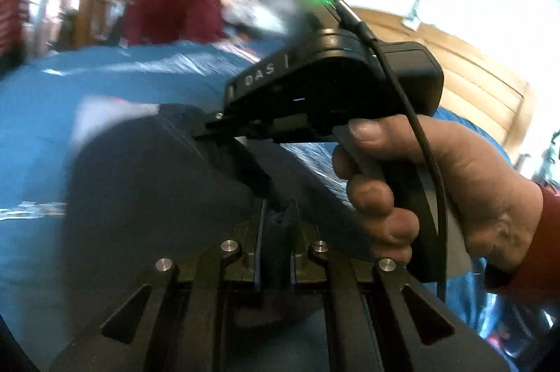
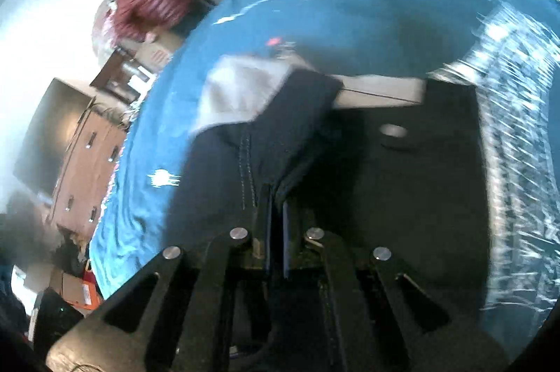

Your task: Fold large clothes

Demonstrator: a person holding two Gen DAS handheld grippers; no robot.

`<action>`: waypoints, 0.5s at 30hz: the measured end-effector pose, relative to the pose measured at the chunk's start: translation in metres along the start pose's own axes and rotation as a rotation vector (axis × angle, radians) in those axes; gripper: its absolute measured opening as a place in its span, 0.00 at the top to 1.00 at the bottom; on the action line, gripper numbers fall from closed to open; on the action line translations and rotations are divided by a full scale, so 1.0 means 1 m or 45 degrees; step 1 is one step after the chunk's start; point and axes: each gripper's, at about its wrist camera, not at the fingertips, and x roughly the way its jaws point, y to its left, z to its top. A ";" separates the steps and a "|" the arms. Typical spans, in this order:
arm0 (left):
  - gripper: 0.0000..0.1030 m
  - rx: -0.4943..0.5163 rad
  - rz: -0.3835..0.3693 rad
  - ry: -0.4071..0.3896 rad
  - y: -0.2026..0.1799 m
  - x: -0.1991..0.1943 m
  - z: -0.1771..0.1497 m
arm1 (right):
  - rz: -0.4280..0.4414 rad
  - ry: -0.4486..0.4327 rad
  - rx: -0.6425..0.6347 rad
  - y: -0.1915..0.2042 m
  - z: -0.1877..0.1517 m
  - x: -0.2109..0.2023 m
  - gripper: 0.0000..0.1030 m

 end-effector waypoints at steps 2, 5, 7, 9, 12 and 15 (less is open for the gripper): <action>0.92 0.001 -0.027 0.048 -0.012 0.022 0.000 | 0.002 -0.009 0.024 -0.017 -0.001 -0.007 0.97; 0.92 0.033 -0.032 0.044 -0.026 0.034 0.005 | 0.047 -0.072 -0.004 -0.016 -0.001 -0.033 0.97; 0.92 0.055 -0.044 0.001 -0.037 0.034 0.011 | 0.093 -0.144 -0.044 -0.012 -0.001 -0.058 0.97; 0.92 0.079 -0.063 -0.043 -0.044 0.031 0.013 | 0.122 -0.215 -0.068 -0.012 -0.004 -0.077 0.97; 0.89 0.089 -0.099 0.010 -0.050 0.053 0.009 | 0.078 -0.198 -0.003 -0.054 -0.008 -0.076 0.97; 0.88 -0.003 -0.109 0.314 -0.034 0.116 -0.013 | -0.009 -0.018 0.215 -0.125 -0.024 -0.022 0.96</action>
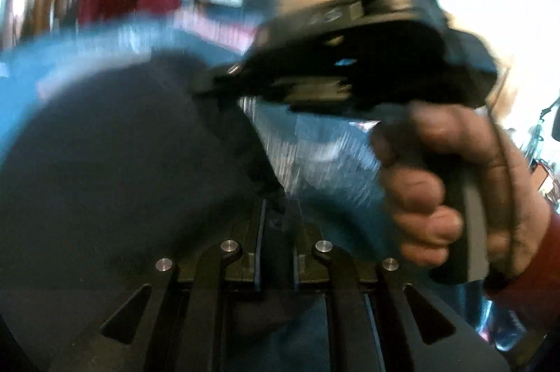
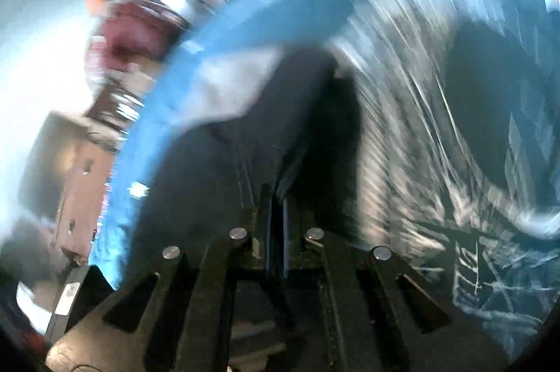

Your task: Fold large clothes

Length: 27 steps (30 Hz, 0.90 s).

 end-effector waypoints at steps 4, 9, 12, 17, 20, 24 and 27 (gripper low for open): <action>0.88 0.004 0.002 0.065 0.003 0.009 0.001 | 0.038 0.000 0.029 -0.002 0.003 0.004 0.90; 0.78 0.126 0.033 -0.017 -0.013 -0.060 -0.017 | 0.072 0.025 0.074 0.001 -0.006 -0.022 0.58; 0.66 0.154 0.150 -0.166 -0.005 -0.125 -0.050 | 0.104 -0.014 0.089 0.002 -0.029 -0.054 0.56; 0.63 0.017 0.357 -0.170 0.057 -0.174 -0.080 | 0.078 0.035 0.043 0.016 -0.067 -0.059 0.46; 0.63 -0.032 0.389 -0.149 0.082 -0.170 -0.089 | 0.020 0.096 0.035 0.018 -0.081 -0.037 0.45; 0.62 -0.042 0.365 -0.138 0.089 -0.147 -0.078 | 0.047 0.065 0.094 0.004 -0.081 -0.039 0.45; 0.62 0.013 0.403 -0.117 0.081 -0.124 -0.068 | 0.057 0.054 0.068 0.004 -0.080 -0.049 0.46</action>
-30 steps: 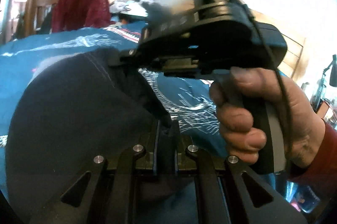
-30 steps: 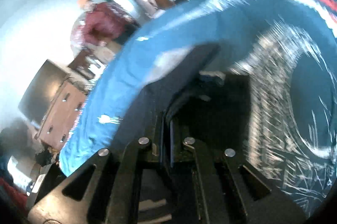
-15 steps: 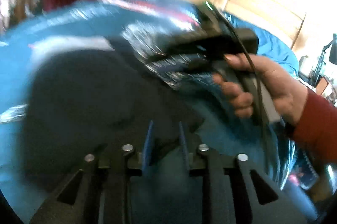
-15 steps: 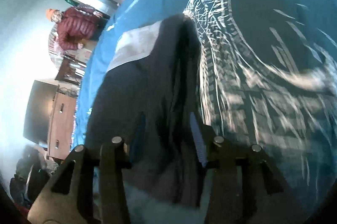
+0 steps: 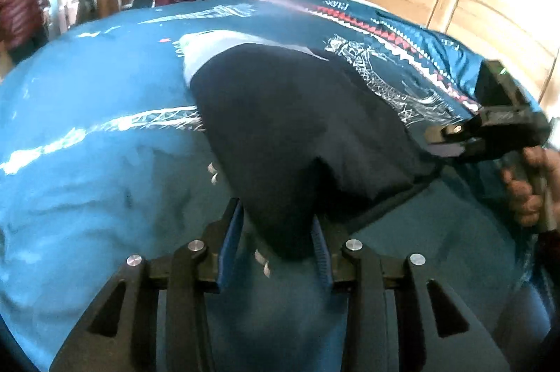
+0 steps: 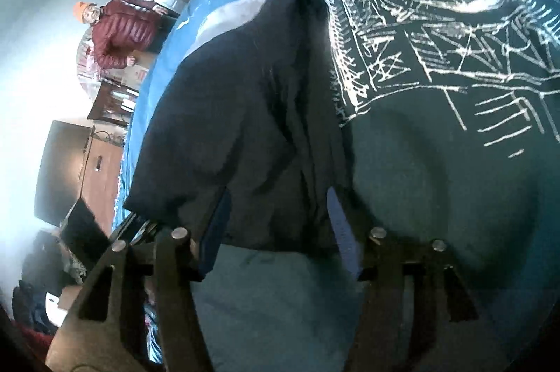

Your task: Fold large clothes

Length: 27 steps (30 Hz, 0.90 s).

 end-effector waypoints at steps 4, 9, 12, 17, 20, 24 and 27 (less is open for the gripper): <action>0.59 0.034 0.036 0.002 0.001 0.015 0.006 | -0.067 0.020 -0.074 0.005 -0.010 -0.002 0.53; 0.59 0.032 0.042 0.008 0.001 0.020 0.002 | -0.116 0.001 -0.106 0.008 -0.007 0.010 0.59; 0.59 0.029 0.040 0.008 0.002 0.020 0.002 | -0.123 -0.014 -0.106 0.007 -0.005 0.013 0.61; 0.65 0.137 0.113 0.043 -0.007 0.023 0.009 | -0.142 -0.059 -0.120 0.008 -0.008 0.003 0.97; 0.72 0.364 0.240 0.041 -0.017 0.006 0.008 | -0.147 -0.081 -0.096 -0.005 -0.007 -0.011 0.98; 0.63 0.567 0.303 0.121 -0.015 0.023 -0.023 | -0.162 -0.025 -0.112 -0.007 -0.007 0.005 0.97; 0.70 0.518 0.253 0.089 -0.021 -0.003 -0.016 | -0.150 -0.039 -0.112 -0.007 -0.005 0.000 0.97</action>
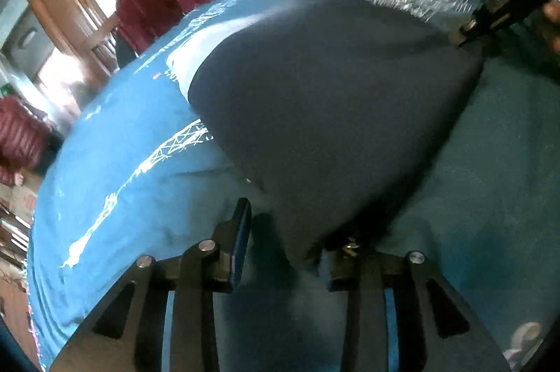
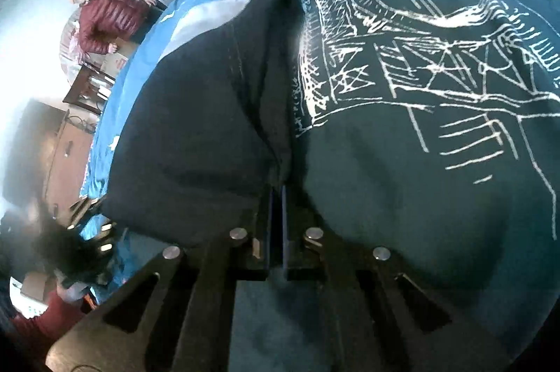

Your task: Fold large clothes

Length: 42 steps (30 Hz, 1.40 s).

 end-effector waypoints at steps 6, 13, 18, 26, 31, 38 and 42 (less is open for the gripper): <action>0.71 -0.290 -0.092 -0.300 0.031 -0.073 0.014 | -0.002 -0.009 -0.007 0.002 -0.001 -0.002 0.96; 0.71 -0.065 -0.008 -0.097 0.009 0.026 -0.002 | -0.032 0.000 -0.021 -0.001 0.001 -0.004 0.96; 0.73 -0.270 -0.047 -0.254 0.054 -0.027 0.022 | -0.166 0.012 -0.207 0.025 0.002 -0.030 0.83; 0.70 -0.345 -0.039 -0.311 0.118 0.065 0.111 | -0.146 -0.154 -0.407 0.078 0.096 -0.005 0.67; 0.65 -0.331 0.016 -0.068 0.125 0.172 0.130 | -0.226 0.010 -0.390 0.060 0.168 0.097 0.88; 0.67 -0.339 -0.104 -0.201 0.111 0.101 0.109 | -0.209 -0.109 -0.477 0.087 0.134 0.039 0.79; 0.66 -0.263 -0.252 -0.253 0.065 0.028 0.047 | -0.196 -0.145 -0.523 0.094 0.036 0.001 0.66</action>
